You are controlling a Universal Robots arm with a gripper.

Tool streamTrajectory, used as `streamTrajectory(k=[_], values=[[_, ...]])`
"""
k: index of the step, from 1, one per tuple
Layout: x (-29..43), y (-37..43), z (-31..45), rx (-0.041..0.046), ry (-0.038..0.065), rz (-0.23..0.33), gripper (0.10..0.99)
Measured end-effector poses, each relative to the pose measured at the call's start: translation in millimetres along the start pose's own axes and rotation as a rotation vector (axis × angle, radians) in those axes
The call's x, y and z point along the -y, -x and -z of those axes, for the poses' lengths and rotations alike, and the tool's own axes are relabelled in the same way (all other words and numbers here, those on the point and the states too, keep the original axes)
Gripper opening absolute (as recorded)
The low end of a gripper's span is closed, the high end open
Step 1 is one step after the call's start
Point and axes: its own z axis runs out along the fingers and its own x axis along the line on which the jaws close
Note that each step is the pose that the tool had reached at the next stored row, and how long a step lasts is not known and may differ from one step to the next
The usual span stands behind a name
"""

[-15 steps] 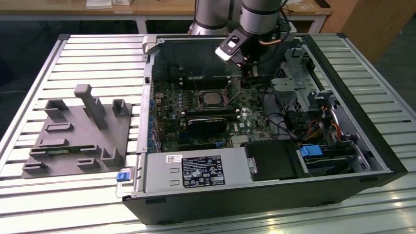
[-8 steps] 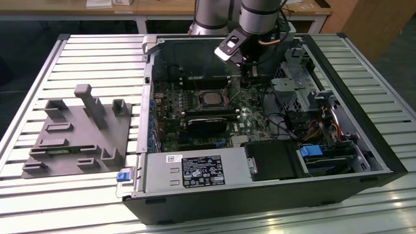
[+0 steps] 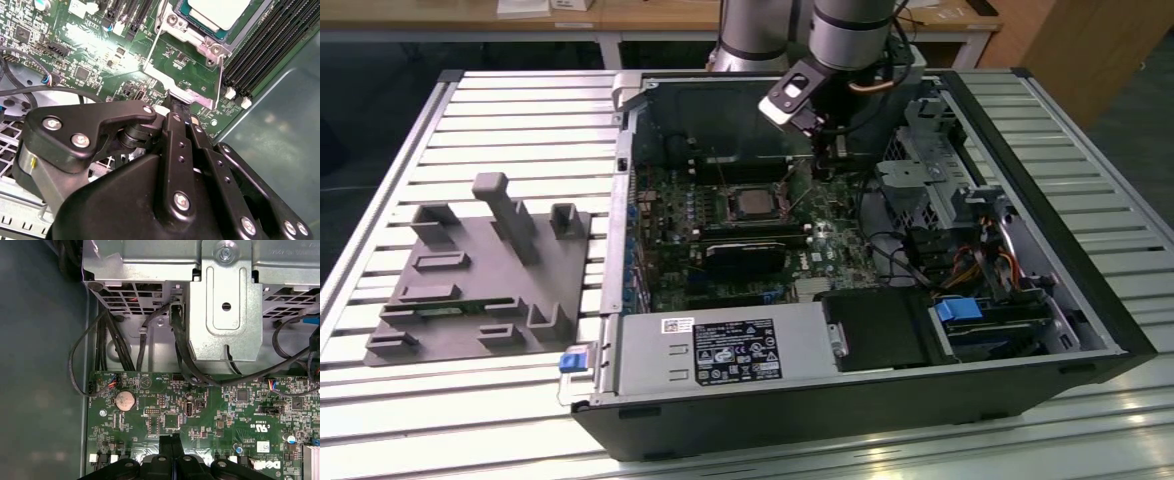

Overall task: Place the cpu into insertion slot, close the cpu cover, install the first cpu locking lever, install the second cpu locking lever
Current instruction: 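Close the cpu cover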

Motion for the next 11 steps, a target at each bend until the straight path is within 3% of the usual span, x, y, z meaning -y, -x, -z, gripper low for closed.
streamTrajectory(k=[11], values=[[2.3, 0.0, 0.1, -0.0010, 0.000, 0.000, 0.114]])
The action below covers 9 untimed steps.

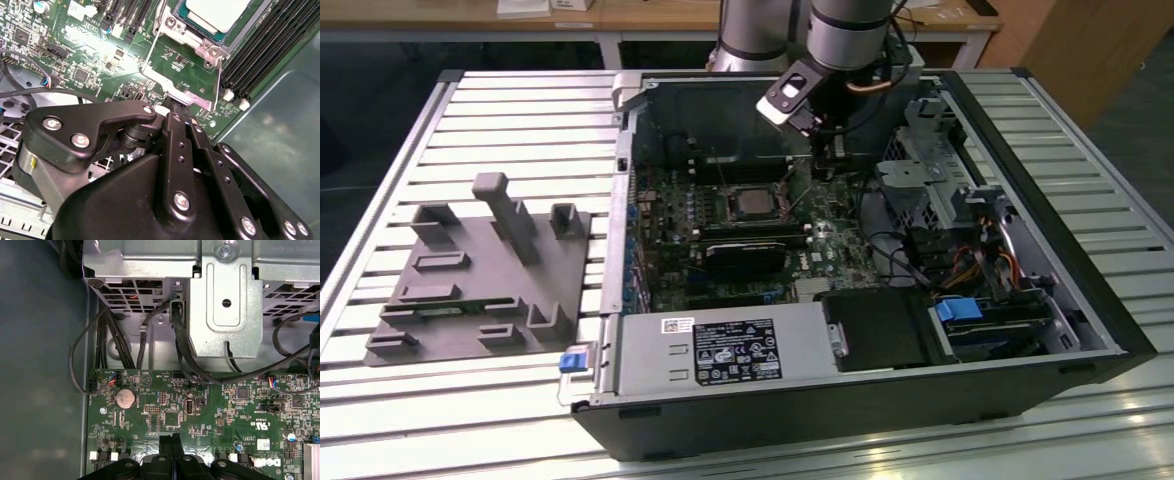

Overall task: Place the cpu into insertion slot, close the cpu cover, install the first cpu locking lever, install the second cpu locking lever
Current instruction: 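Close the cpu cover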

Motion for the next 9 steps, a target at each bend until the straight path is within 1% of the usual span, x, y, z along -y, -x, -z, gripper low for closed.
streamTrajectory(k=[9], values=[[1.8, 0.0, 0.1, -0.0006, 0.000, 0.000, 0.114]])
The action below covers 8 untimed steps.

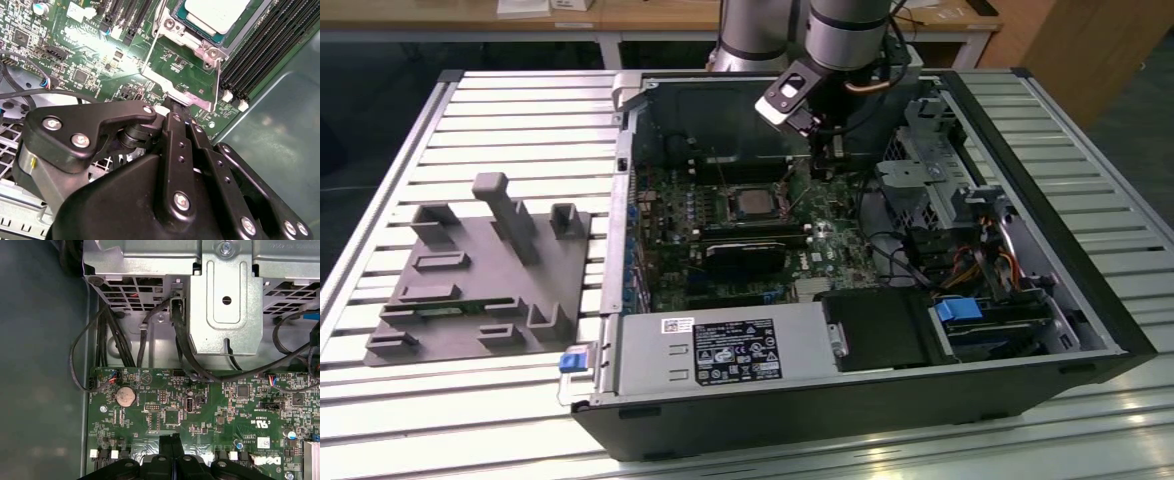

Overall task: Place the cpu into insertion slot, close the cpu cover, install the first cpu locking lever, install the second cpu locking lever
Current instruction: 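Close the cpu cover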

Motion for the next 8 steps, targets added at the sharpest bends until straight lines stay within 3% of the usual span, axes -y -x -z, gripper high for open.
streamTrajectory(k=[8], values=[[2.8, 0.0, 0.1, -0.0010, 0.000, 0.000, 0.114]])
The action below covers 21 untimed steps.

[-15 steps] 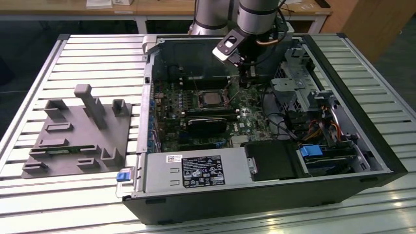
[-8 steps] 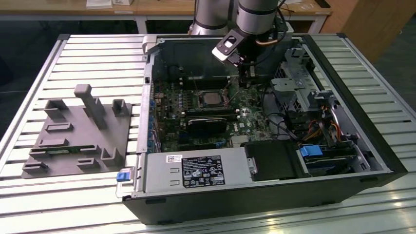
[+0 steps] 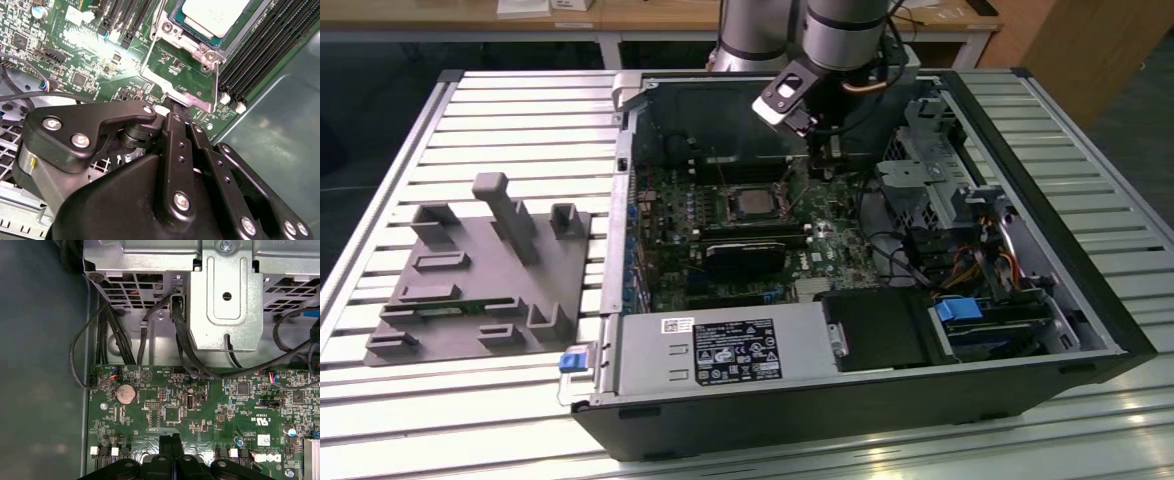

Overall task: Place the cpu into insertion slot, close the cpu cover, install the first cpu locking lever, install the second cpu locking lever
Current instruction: 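Close the cpu cover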

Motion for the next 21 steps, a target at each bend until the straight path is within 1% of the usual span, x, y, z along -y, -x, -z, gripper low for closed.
streamTrajectory(k=[21], values=[[8.9, 0.0, 0.4, -0.0017, 0.000, 0.000, 0.114]])
